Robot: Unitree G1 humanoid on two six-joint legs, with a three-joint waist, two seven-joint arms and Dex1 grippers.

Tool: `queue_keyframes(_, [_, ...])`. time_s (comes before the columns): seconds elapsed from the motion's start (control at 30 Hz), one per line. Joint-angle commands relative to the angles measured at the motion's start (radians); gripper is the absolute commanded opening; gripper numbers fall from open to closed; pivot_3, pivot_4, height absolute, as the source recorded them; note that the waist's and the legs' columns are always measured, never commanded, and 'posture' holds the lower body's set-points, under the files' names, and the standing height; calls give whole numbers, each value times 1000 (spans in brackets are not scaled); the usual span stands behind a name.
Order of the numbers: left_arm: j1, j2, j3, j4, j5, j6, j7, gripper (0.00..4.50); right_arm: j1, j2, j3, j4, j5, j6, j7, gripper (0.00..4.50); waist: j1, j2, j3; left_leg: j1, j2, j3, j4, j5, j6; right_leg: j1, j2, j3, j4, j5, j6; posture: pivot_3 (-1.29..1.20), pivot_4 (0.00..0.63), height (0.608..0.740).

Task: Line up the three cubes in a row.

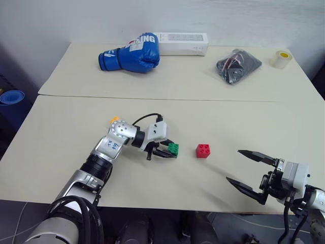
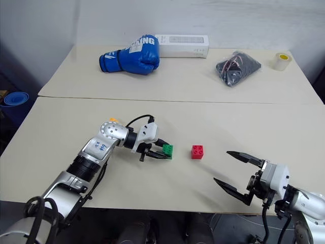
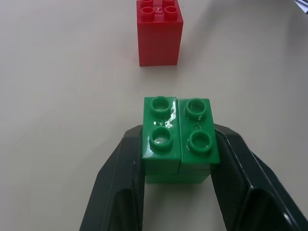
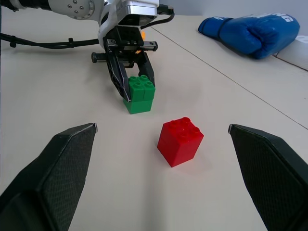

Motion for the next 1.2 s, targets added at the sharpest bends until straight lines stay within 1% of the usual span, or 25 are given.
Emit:
queue_keyframes(0.03, [-1,3,3,0,19,-4,0,1831,-2,7,-2,-31,-1,-16,-13,4500,0,0,0,0,0,0,1,0,0,0,0,0,0,0,0,0,150,740])
queue_keyframes(0.07, [1,6,8,-6,19,-10,2,2212,-7,7,3,-27,-3,-16,-14,4500,0,0,0,0,0,0,1,0,0,0,0,0,0,0,0,0,150,740])
queue_keyframes(0.17, [23,15,48,-67,-14,8,5,3076,-21,8,16,-18,-7,-14,-15,4500,-1,0,0,0,0,-1,1,0,0,0,0,0,0,0,0,0,150,740])
queue_keyframes(0.2, [32,22,66,-91,-20,-2,12,3479,-27,8,22,-15,-6,-14,-14,4500,-1,0,0,0,0,-1,1,0,0,0,0,-1,1,0,0,0,150,740])
queue_keyframes(0.23, [40,30,80,-111,-23,-9,18,3692,-32,7,26,-12,-6,-13,-14,4500,-1,0,0,-1,0,-1,1,0,0,0,0,-1,1,0,0,0,150,740])
queue_keyframes(0.3, [61,53,111,-155,-29,-15,26,4322,-40,5,32,-8,-4,-12,-14,4500,-1,0,0,-1,0,-2,2,0,0,0,-1,-1,0,0,0,0,150,740])
queue_keyframes(0.33, [70,63,123,-172,-32,-17,32,4322,-43,5,34,-6,-4,-12,-13,4500,-2,0,0,-1,0,-2,2,0,0,0,-1,-1,1,0,0,0,150,740])
queue_keyframes(0.4, [132,128,172,-254,-23,-75,45,4322,-50,4,39,4,-4,-14,-5,4500,-6,0,0,-1,1,-2,2,0,0,0,-6,-1,1,0,0,0,150,740])
queue_keyframes(0.43, [171,154,206,-309,-49,-66,43,4322,-53,4,38,11,-2,-15,-2,4500,-8,0,0,0,1,-2,2,-1,0,0,-8,-3,1,0,-1,0,150,740])
queue_keyframes(0.47, [231,182,263,-382,-100,-43,43,4322,-58,5,39,19,0,-15,2,4500,-8,0,0,0,1,-2,1,-1,-1,0,-8,-4,1,-1,-1,0,150,740])
queue_keyframes(0.5, [319,210,345,-454,-167,-32,36,4322,-67,10,44,27,2,-19,6,4500,-13,0,0,0,1,-2,1,-1,-1,0,-9,-4,2,-1,-1,0,150,740])
queue_keyframes(0.57, [469,252,473,-516,-237,-33,43,4322,-91,24,54,42,2,-23,-1,4500,-25,0,0,0,1,-2,1,-1,-1,0,-10,-4,1,-1,-1,0,150,740])
queue_keyframes(0.63, [602,259,593,-517,-280,-54,77,4322,-122,38,64,59,-6,-35,-9,4500,-27,0,0,0,1,-4,1,-1,-1,1,-11,-5,1,-1,-2,0,150,740])
queue_keyframes(0.7, [726,244,725,-476,-309,-74,134,4322,-157,49,70,83,-21,-54,-19,4500,-27,1,0,0,1,-4,2,-1,0,1,-12,-5,-2,-1,-2,0,150,740])
queue_keyframes(0.73, [776,234,783,-458,-323,-73,164,4417,-173,56,68,92,-22,-58,-28,4500,-27,1,0,0,1,-4,2,-2,0,1,-12,-5,-3,-1,-2,0,150,740])
queue_keyframes(0.87, [921,205,947,-388,-374,-60,242,4417,-190,65,76,80,5,-30,-34,4500,-7,0,0,0,0,-5,2,-3,0,1,-13,-5,-3,-1,-2,0,150,740])
queue_keyframes(0.93, [944,194,990,-352,-396,-53,272,4417,-187,72,87,65,8,-24,-40,4500,-1,0,0,0,0,-5,2,-4,0,1,-13,-5,-4,-1,-2,0,150,740])
queue_keyframes(1.0, [932,184,998,-352,-423,-33,297,4417,-185,78,96,56,1,-22,-45,4500,3,0,0,0,0,-5,2,-4,1,1,-13,-5,-4,-1,-2,0,150,740])
queue_keyframes(1.1, [835,171,970,-367,-441,-2,368,4417,-192,88,110,50,-8,-31,-57,4500,10,-1,0,0,0,-5,2,-5,1,2,-14,-5,-4,-1,-1,0,150,740])
queue_keyframes(1.2, [777,178,928,-356,-421,-5,373,4417,-204,95,117,47,-10,-29,-67,4500,1,-1,-1,0,0,-4,2,-5,1,2,-14,-5,-2,-1,-1,0,150,740])
